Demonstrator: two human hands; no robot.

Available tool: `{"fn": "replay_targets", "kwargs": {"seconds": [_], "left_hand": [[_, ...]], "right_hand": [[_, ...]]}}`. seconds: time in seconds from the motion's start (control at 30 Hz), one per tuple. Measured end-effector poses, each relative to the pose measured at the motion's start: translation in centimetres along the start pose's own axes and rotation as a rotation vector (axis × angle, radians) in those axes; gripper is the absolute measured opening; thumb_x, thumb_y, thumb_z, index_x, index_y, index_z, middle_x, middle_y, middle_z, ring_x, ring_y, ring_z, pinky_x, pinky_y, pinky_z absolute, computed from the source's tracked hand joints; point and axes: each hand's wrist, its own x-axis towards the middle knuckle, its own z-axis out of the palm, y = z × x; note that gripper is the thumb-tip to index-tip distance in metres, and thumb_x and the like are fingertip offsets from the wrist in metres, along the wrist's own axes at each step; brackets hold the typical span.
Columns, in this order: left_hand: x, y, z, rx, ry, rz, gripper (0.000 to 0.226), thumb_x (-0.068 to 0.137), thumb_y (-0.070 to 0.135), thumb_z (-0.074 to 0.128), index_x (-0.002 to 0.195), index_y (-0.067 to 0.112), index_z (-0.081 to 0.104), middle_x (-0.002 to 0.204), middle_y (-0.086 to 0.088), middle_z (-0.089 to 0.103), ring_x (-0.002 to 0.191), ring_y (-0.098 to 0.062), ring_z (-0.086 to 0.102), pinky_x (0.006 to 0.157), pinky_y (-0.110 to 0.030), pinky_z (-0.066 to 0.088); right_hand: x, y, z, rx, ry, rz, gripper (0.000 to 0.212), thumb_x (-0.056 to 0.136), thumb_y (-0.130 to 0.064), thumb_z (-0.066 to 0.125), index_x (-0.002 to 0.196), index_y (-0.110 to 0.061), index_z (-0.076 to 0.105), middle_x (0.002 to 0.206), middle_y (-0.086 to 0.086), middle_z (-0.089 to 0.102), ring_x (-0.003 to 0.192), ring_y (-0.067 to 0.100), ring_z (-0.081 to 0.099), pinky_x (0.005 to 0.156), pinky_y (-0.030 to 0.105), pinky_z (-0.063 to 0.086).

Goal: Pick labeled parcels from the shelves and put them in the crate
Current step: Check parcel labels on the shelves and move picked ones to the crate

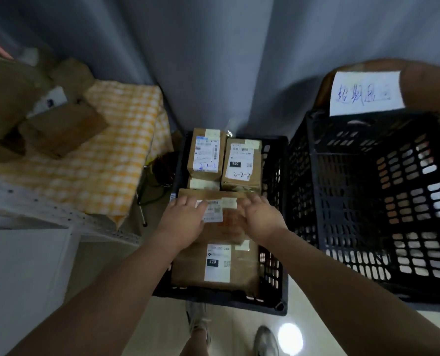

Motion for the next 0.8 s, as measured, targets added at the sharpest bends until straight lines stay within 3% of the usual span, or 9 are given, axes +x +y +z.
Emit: {"fn": "replay_targets", "kwargs": {"seconds": [0.23, 0.33, 0.4, 0.47, 0.53, 0.6, 0.7, 0.8], "left_hand": [[-9.4, 2.8, -11.2, 0.109, 0.245, -0.168, 0.048, 0.096, 0.033, 0.045, 0.140, 0.018, 0.037, 0.143, -0.006, 0.038, 0.132, -0.024, 0.035, 0.107, -0.036, 0.029], [-15.0, 4.1, -15.6, 0.134, 0.353, -0.228, 0.038, 0.078, 0.029, 0.072, 0.112, 0.015, 0.064, 0.118, -0.010, 0.062, 0.108, -0.029, 0.058, 0.088, -0.040, 0.049], [-18.8, 4.3, -18.1, 0.190, 0.401, -0.284, 0.038, 0.062, 0.026, 0.084, 0.095, 0.014, 0.071, 0.101, -0.011, 0.069, 0.091, -0.029, 0.066, 0.075, -0.039, 0.054], [-22.9, 4.6, -20.6, 0.224, 0.486, -0.331, 0.033, 0.064, 0.025, 0.082, 0.092, 0.011, 0.072, 0.099, -0.013, 0.069, 0.088, -0.031, 0.067, 0.072, -0.040, 0.055], [-27.3, 4.9, -23.0, 0.246, 0.580, -0.386, 0.023, 0.077, 0.027, 0.064, 0.092, 0.011, 0.071, 0.097, -0.012, 0.069, 0.087, -0.031, 0.067, 0.072, -0.039, 0.054], [-31.8, 5.3, -25.3, 0.259, 0.621, -0.490, 0.034, 0.081, 0.031, 0.045, 0.092, 0.013, 0.072, 0.096, -0.009, 0.070, 0.087, -0.028, 0.066, 0.072, -0.036, 0.054], [-38.1, 6.0, -27.6, 0.282, 0.682, -0.625, 0.021, 0.081, 0.026, 0.063, 0.095, 0.012, 0.071, 0.097, -0.009, 0.070, 0.088, -0.030, 0.066, 0.073, -0.040, 0.053], [-44.2, 6.3, -28.3, 0.354, 0.718, -0.786, 0.023, 0.077, 0.024, 0.069, 0.097, 0.012, 0.070, 0.095, -0.008, 0.068, 0.084, -0.030, 0.064, 0.067, -0.037, 0.051]], "right_hand": [[-6.6, -2.1, -9.5, -0.088, 0.236, -0.315, 0.039, 0.096, -0.031, 0.044, 0.133, -0.019, 0.048, 0.136, 0.004, 0.046, 0.125, 0.024, 0.040, 0.095, 0.034, 0.041], [-10.1, -3.7, -13.5, -0.152, 0.371, -0.465, 0.037, 0.096, -0.032, 0.043, 0.129, -0.018, 0.052, 0.130, 0.004, 0.051, 0.121, 0.025, 0.044, 0.092, 0.034, 0.040], [-12.5, -5.5, -16.2, -0.127, 0.457, -0.562, 0.033, 0.095, -0.031, 0.045, 0.122, -0.016, 0.058, 0.123, 0.005, 0.056, 0.115, 0.028, 0.048, 0.088, 0.035, 0.041], [-14.7, -8.0, -18.7, -0.081, 0.528, -0.669, 0.028, 0.093, -0.028, 0.050, 0.113, -0.013, 0.064, 0.112, 0.007, 0.062, 0.106, 0.031, 0.054, 0.081, 0.036, 0.043], [-17.0, -11.0, -20.8, -0.024, 0.564, -0.761, 0.028, 0.090, -0.028, 0.052, 0.103, -0.011, 0.069, 0.101, 0.009, 0.066, 0.096, 0.033, 0.058, 0.076, 0.039, 0.048], [-19.4, -14.1, -22.2, 0.042, 0.587, -0.833, 0.032, 0.086, -0.032, 0.048, 0.096, -0.011, 0.071, 0.092, 0.008, 0.067, 0.089, 0.034, 0.061, 0.070, 0.041, 0.052], [-23.4, -18.7, -23.6, 0.087, 0.661, -0.977, 0.023, 0.089, -0.026, 0.052, 0.093, -0.011, 0.070, 0.091, 0.007, 0.067, 0.085, 0.030, 0.061, 0.065, 0.035, 0.048], [-27.6, -23.1, -24.1, 0.151, 0.655, -1.159, 0.025, 0.094, -0.029, 0.051, 0.106, -0.015, 0.067, 0.103, 0.002, 0.065, 0.095, 0.024, 0.059, 0.077, 0.034, 0.046]]}}
